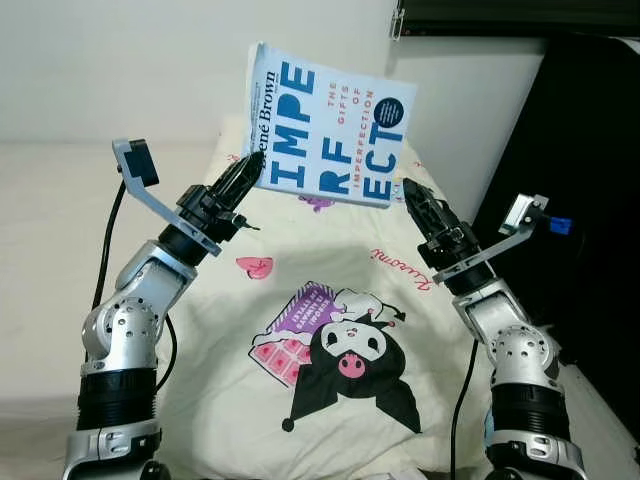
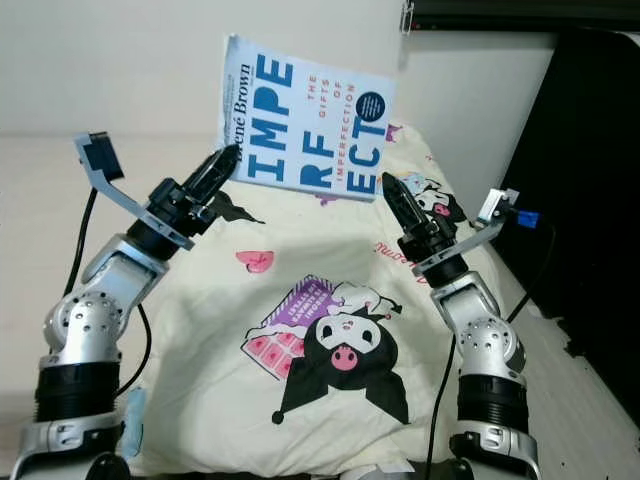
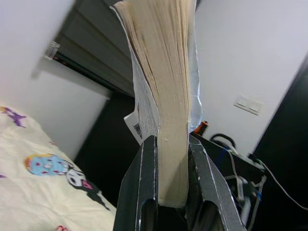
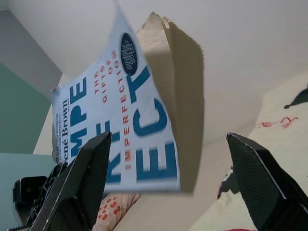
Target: Clean up the room
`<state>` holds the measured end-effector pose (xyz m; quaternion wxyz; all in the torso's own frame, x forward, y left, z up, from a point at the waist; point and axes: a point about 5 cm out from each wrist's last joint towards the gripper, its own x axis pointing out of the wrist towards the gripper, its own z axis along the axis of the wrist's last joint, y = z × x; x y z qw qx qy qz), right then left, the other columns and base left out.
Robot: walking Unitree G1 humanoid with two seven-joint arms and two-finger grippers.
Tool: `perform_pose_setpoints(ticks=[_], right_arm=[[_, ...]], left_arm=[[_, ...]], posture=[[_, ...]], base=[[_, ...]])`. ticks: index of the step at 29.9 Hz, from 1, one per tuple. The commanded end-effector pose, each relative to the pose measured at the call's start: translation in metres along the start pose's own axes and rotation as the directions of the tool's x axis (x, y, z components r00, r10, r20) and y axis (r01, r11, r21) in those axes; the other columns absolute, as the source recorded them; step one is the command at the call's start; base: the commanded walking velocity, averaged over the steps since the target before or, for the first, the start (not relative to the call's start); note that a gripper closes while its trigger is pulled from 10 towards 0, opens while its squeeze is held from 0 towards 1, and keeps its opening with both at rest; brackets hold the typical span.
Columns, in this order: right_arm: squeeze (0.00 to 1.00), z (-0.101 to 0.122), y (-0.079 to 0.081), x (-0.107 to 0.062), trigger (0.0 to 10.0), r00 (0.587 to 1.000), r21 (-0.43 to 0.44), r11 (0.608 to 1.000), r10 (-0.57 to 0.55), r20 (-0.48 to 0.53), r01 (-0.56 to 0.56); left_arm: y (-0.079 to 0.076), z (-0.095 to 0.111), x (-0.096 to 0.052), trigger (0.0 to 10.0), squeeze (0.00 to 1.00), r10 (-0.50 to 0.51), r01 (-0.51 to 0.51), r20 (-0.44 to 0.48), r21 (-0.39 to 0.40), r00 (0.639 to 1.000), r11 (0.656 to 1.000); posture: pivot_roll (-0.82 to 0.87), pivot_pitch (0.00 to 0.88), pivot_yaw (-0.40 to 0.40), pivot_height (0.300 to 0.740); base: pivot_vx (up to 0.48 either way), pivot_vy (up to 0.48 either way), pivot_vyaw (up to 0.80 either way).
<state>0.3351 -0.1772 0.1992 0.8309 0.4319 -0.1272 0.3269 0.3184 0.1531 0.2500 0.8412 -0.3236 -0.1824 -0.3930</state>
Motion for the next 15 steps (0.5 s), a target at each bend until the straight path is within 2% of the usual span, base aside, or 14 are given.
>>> perform_pose_setpoints(ticks=[1,3,5,8,11,15], right_arm=[[0.00,0.000,0.005,-0.001,10.0,0.999,0.006,0.999,0.033,-0.004,-0.033],[0.00,0.000,0.006,-0.002,10.0,0.999,0.010,0.999,0.043,-0.008,-0.043],[0.00,0.000,0.008,-0.002,10.0,0.998,0.029,0.998,0.056,-0.003,-0.055],[0.00,-0.001,0.009,-0.002,10.0,0.998,0.036,0.997,0.066,-0.006,-0.066],[0.00,-0.005,0.015,-0.002,10.0,0.993,0.053,0.992,0.113,-0.037,-0.111],[0.00,-0.009,0.018,-0.002,10.0,0.989,0.062,0.989,0.135,-0.061,-0.131]], left_arm=[[-0.014,0.005,0.002,10.0,0.00,-0.115,0.115,-0.016,0.004,0.993,0.993],[-0.023,0.005,-0.002,10.0,0.00,-0.202,0.201,-0.024,-0.026,0.979,0.979],[-0.030,0.005,-0.006,10.0,0.00,-0.276,0.273,-0.026,-0.066,0.961,0.960],[-0.034,0.003,-0.007,10.0,0.00,-0.303,0.299,-0.034,-0.078,0.952,0.951],[-0.039,-0.006,-0.009,10.0,0.00,-0.323,0.317,-0.086,-0.078,0.943,0.945],[-0.044,-0.007,-0.011,10.0,0.00,-0.363,0.355,-0.088,-0.097,0.928,0.930]], posture=[[-0.11,0.000,-0.040,0.546],[-0.11,0.000,-0.040,0.556],[-0.11,0.000,-0.042,0.566],[-0.11,0.000,-0.042,0.571],[-0.11,0.000,-0.044,0.586],[-0.11,0.000,-0.045,0.601]], base=[[-0.330,0.000,0.00],[-0.358,0.000,0.00],[0.000,0.000,0.00],[0.000,0.000,0.00],[0.000,0.000,0.00],[0.000,0.000,0.00]])
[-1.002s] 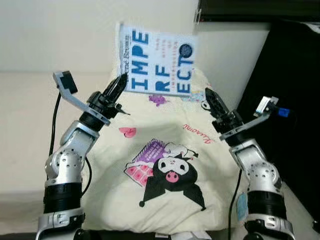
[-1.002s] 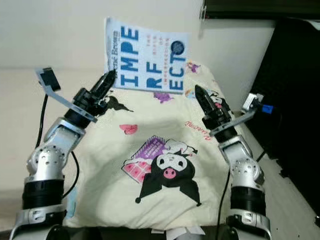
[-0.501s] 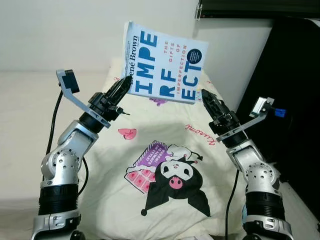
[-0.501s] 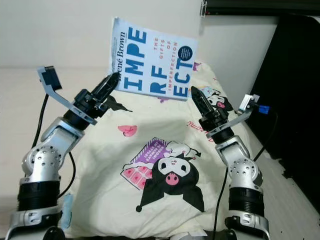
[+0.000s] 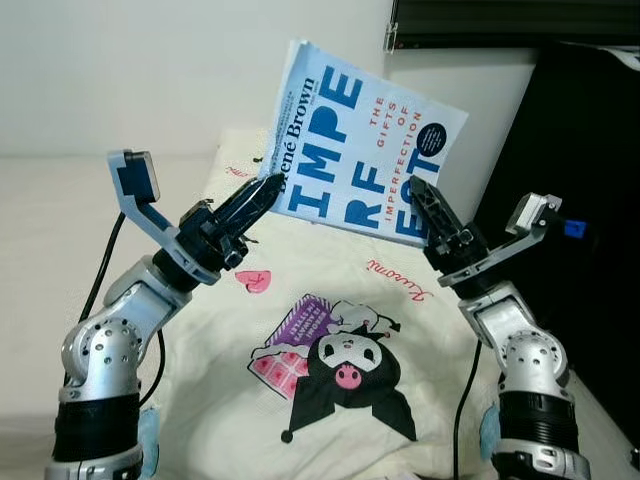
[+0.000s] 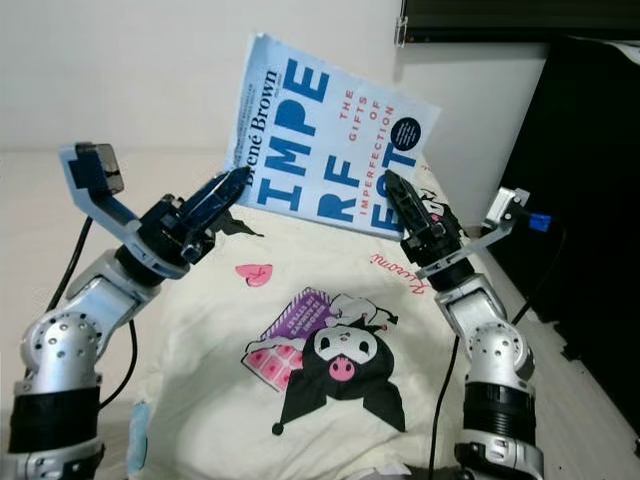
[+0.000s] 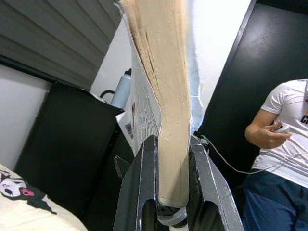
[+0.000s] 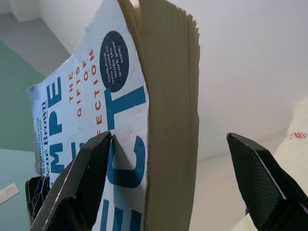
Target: Clean up the room
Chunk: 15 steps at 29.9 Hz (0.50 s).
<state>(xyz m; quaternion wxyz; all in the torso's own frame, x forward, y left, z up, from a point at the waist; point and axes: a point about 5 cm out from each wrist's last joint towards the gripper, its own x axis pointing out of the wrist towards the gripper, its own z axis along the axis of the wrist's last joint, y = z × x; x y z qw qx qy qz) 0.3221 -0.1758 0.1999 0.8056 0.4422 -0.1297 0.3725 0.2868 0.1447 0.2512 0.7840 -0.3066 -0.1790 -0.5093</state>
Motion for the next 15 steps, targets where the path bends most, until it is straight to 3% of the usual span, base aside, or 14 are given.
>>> perform_pose_setpoints(ticks=[1,4,5,15], right_arm=[[0.00,-0.007,0.007,0.007,10.0,0.998,0.012,0.999,0.041,-0.044,-0.041],[0.00,-0.009,0.011,0.007,10.0,0.995,0.025,0.997,0.077,-0.061,-0.076],[0.00,-0.010,0.019,0.004,0.0,0.986,0.052,0.989,0.144,-0.080,-0.140],[0.00,-0.007,0.044,-0.004,0.0,0.937,0.137,0.937,0.336,-0.092,-0.323]], left_arm=[[-0.013,-0.004,0.007,10.0,0.00,-0.123,0.122,-0.030,-0.027,0.992,0.992],[-0.015,-0.004,0.007,10.0,0.00,-0.133,0.132,-0.035,-0.029,0.990,0.991],[-0.015,-0.006,0.008,10.0,0.00,-0.139,0.137,-0.043,-0.029,0.989,0.990],[-0.013,-0.006,0.005,10.0,0.00,-0.153,0.151,-0.074,-0.029,0.985,0.988]], posture=[[-0.11,0.000,-0.045,0.601],[-0.11,0.000,-0.045,0.606],[-0.11,0.000,-0.047,0.611],[-0.12,0.000,-0.046,0.641]], base=[[0.000,0.000,0.00],[0.000,0.000,0.00],[0.000,0.000,0.00],[0.000,0.000,0.00]])
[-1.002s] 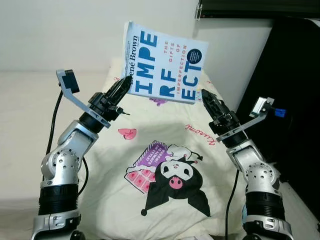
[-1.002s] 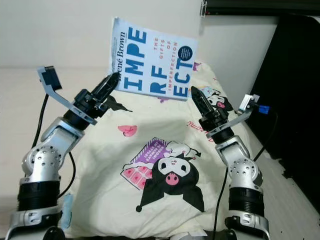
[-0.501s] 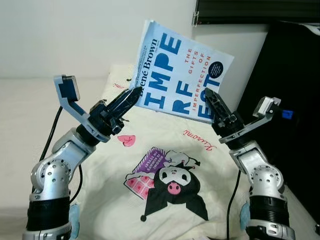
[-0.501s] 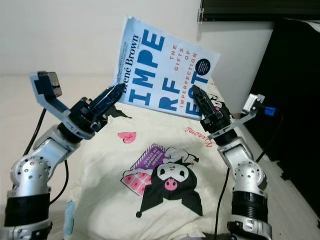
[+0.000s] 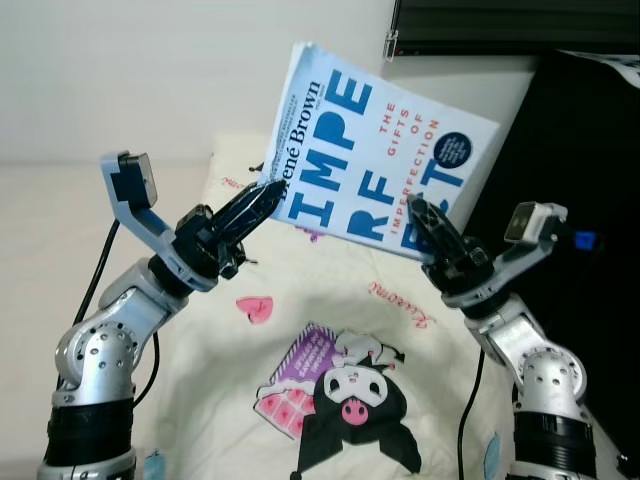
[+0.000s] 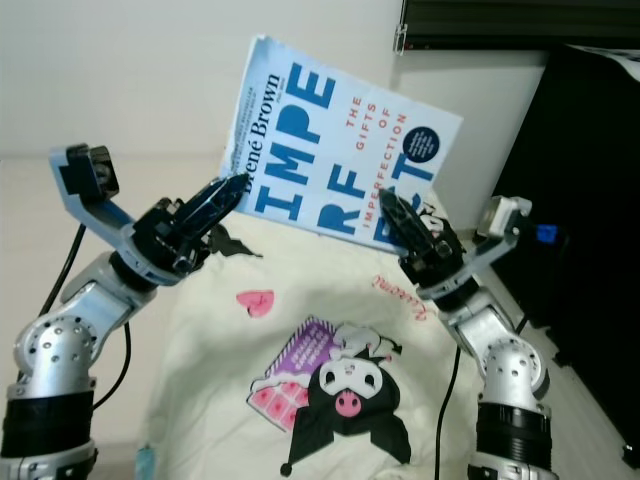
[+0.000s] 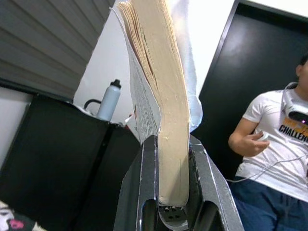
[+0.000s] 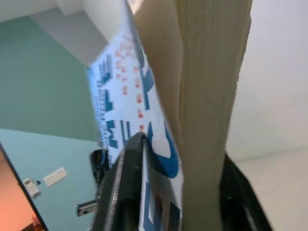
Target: Clean up the room
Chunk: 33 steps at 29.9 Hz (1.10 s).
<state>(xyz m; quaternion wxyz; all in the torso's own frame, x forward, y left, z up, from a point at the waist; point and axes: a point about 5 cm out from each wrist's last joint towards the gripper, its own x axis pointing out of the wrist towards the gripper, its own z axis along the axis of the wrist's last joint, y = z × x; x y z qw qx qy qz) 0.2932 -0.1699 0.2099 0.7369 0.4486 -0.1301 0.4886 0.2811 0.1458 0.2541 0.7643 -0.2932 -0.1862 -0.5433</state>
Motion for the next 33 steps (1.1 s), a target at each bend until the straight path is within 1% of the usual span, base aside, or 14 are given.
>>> perform_pose_setpoints(ticks=[1,5,8,9,15,19,23,25,26,27,28,29,32,33], right_arm=[[0.00,-0.006,0.012,0.012,0.0,0.994,0.022,0.995,0.099,-0.036,-0.098],[0.00,-0.004,0.014,0.012,0.0,0.993,0.025,0.993,0.114,-0.029,-0.113],[0.00,-0.003,0.016,0.011,0.0,0.992,0.030,0.992,0.125,-0.026,-0.125],[0.00,-0.003,0.016,0.011,0.0,0.992,0.032,0.991,0.127,-0.028,-0.126],[0.00,-0.004,0.017,0.011,0.0,0.991,0.042,0.991,0.127,-0.039,-0.125],[0.00,-0.005,0.017,0.011,0.0,0.991,0.044,0.991,0.124,-0.044,-0.122],[0.00,-0.006,0.015,0.010,0.0,0.993,0.042,0.993,0.109,-0.047,-0.107],[0.00,-0.006,0.011,0.010,0.0,0.997,0.011,0.998,0.066,-0.045,-0.065],[0.00,-0.006,0.011,0.010,0.0,0.997,0.011,0.998,0.066,-0.045,-0.065],[0.00,-0.005,0.003,0.009,10.0,0.999,-0.022,1.000,-0.006,-0.045,0.005],[0.00,-0.005,-0.002,0.008,10.0,0.997,-0.045,0.998,-0.056,-0.044,0.054],[0.00,-0.006,-0.010,0.006,10.0,0.991,-0.077,0.990,-0.125,-0.049,0.121],[0.00,-0.006,-0.014,0.005,10.0,0.985,-0.098,0.982,-0.166,-0.052,0.161],[0.00,-0.005,-0.019,0.002,10.0,0.980,-0.103,0.976,-0.195,-0.040,0.190]], left_arm=[[-0.007,-0.009,0.008,10.0,0.00,-0.072,0.070,-0.057,-0.031,0.996,0.997],[-0.004,-0.008,0.005,10.0,0.00,-0.046,0.045,-0.066,-0.013,0.997,0.999],[0.006,-0.004,0.000,10.0,0.00,0.037,-0.037,-0.041,0.011,0.998,0.999],[0.011,-0.001,-0.001,10.0,1.00,0.075,-0.075,-0.019,0.014,0.997,0.997],[0.024,0.003,-0.009,10.0,1.00,0.177,-0.178,0.033,0.007,0.984,0.984],[0.029,0.002,-0.012,10.0,1.00,0.217,-0.217,0.039,0.000,0.975,0.976],[0.039,-0.004,-0.017,10.0,1.00,0.310,-0.310,0.034,-0.013,0.950,0.951],[0.045,-0.010,-0.020,10.0,1.00,0.366,-0.366,-0.014,-0.005,0.931,0.931],[0.045,-0.010,-0.020,10.0,1.00,0.366,-0.366,-0.014,-0.005,0.931,0.931],[0.052,-0.013,-0.024,10.0,1.00,0.424,-0.425,-0.027,-0.023,0.905,0.905],[0.057,-0.015,-0.028,10.0,1.00,0.463,-0.464,-0.034,-0.036,0.886,0.885],[0.061,-0.017,-0.033,10.0,0.16,0.489,-0.490,-0.037,-0.038,0.871,0.871],[0.063,-0.018,-0.036,10.0,0.16,0.501,-0.503,-0.039,-0.037,0.864,0.864],[0.064,-0.020,-0.040,10.0,0.00,0.510,-0.512,-0.039,-0.035,0.859,0.859]], posture=[[-0.12,0.000,-0.046,0.641],[-0.12,0.000,-0.046,0.651],[-0.12,0.000,-0.048,0.666],[-0.11,0.000,-0.050,0.671],[-0.11,0.000,-0.054,0.696],[-0.11,0.000,-0.054,0.706],[-0.11,0.000,-0.054,0.721],[-0.11,0.000,-0.054,0.731],[-0.11,0.000,-0.054,0.731],[-0.12,0.000,-0.053,0.736],[-0.12,0.000,-0.053,0.740],[-0.11,0.000,-0.054,0.740],[-0.11,0.000,-0.054,0.740],[-0.11,0.000,-0.054,0.740]], base=[[0.000,0.000,0.00],[0.000,0.000,0.00],[0.000,0.000,0.00],[0.000,0.000,0.00],[0.000,0.000,0.00],[0.000,0.000,0.00],[0.000,0.000,0.00],[-0.322,0.000,0.00],[-0.322,0.000,0.00],[-0.480,0.000,0.00],[-0.480,0.000,0.00],[-0.480,0.000,0.00],[-0.480,0.000,0.00],[-0.480,0.000,0.00]])
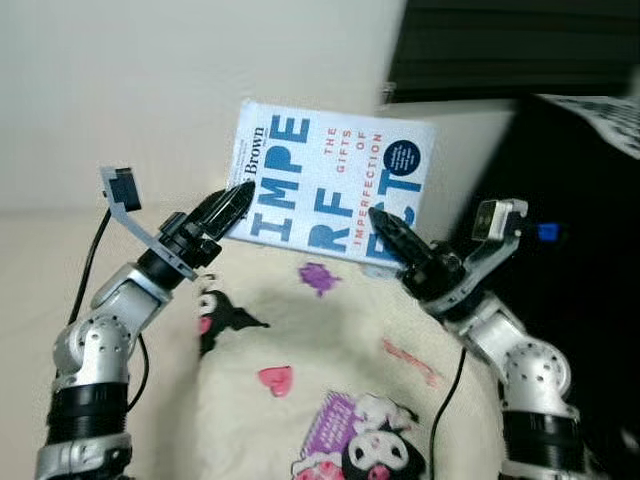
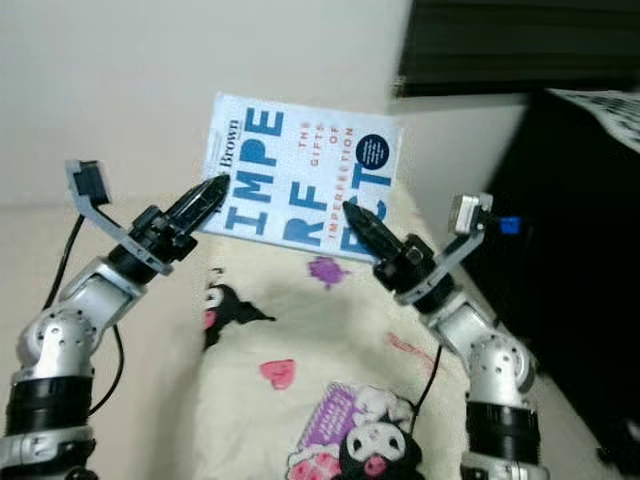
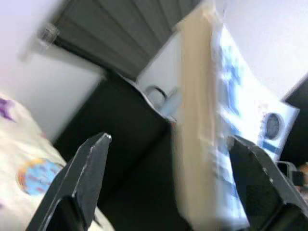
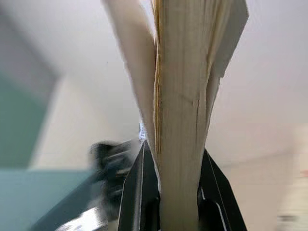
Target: Clean up the room
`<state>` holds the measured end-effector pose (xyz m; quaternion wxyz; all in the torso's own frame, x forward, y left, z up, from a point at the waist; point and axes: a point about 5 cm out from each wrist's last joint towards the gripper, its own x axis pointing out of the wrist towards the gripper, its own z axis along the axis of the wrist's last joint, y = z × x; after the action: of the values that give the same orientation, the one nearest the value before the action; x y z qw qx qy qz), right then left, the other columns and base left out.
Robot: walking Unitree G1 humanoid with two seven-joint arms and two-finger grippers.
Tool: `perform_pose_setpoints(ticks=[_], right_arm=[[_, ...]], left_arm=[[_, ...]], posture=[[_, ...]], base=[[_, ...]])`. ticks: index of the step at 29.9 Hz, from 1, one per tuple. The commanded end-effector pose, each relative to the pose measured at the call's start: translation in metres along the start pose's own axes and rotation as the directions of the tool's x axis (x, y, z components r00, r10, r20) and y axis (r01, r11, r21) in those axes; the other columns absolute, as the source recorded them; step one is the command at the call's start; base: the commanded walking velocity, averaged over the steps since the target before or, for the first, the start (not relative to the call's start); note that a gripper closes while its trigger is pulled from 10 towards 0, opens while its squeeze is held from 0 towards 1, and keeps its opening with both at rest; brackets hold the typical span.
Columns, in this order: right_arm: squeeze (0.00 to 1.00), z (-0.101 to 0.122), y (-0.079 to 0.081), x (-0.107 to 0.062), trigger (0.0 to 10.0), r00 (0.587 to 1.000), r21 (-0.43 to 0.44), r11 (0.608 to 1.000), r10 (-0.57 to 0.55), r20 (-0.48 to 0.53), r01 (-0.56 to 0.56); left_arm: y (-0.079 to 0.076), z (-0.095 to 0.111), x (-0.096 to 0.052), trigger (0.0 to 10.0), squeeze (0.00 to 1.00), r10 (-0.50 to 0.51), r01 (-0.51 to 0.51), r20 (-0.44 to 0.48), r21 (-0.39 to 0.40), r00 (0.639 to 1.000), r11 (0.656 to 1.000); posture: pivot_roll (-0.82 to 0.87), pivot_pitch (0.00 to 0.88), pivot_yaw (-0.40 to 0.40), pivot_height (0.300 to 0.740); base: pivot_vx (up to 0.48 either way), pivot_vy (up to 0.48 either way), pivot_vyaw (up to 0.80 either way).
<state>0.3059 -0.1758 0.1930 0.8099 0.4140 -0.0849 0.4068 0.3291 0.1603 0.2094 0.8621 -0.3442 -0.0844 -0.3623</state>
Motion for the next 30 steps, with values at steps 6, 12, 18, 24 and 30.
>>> perform_pose_setpoints(ticks=[6,12,18,24,30], right_arm=[[0.00,-0.007,-0.014,-0.002,10.0,0.997,-0.037,0.997,-0.071,0.015,0.071],[0.00,-0.008,-0.019,-0.006,10.0,0.995,-0.041,0.994,-0.099,0.034,0.100],[0.00,-0.020,-0.028,-0.016,10.0,0.990,-0.031,0.989,-0.141,0.021,0.142],[0.00,-0.028,-0.035,-0.022,10.0,0.985,-0.017,0.985,-0.170,0.016,0.170],[0.00,-0.036,-0.041,-0.026,10.0,0.980,-0.007,0.980,-0.197,0.002,0.197]], left_arm=[[0.038,-0.014,-0.034,10.0,0.00,0.234,-0.234,0.014,-0.003,0.972,0.972],[0.063,-0.024,-0.048,10.0,0.00,0.420,-0.420,0.001,0.019,0.907,0.907],[0.101,-0.049,-0.094,10.0,0.00,0.709,-0.683,-0.072,0.216,0.701,0.697],[0.108,-0.069,-0.118,10.0,0.00,0.779,-0.737,-0.104,0.269,0.618,0.620],[0.113,-0.087,-0.142,10.0,0.00,0.842,-0.775,-0.144,0.335,0.520,0.536]], posture=[[-0.11,0.000,-0.052,0.740],[-0.11,0.000,-0.049,0.740],[-0.11,0.000,-0.048,0.740],[-0.10,0.000,-0.048,0.740],[-0.10,0.000,-0.049,0.740]], base=[[-0.080,0.000,0.12],[0.000,0.000,0.68],[0.000,0.000,0.67],[0.000,0.000,0.67],[0.000,0.000,0.67]])
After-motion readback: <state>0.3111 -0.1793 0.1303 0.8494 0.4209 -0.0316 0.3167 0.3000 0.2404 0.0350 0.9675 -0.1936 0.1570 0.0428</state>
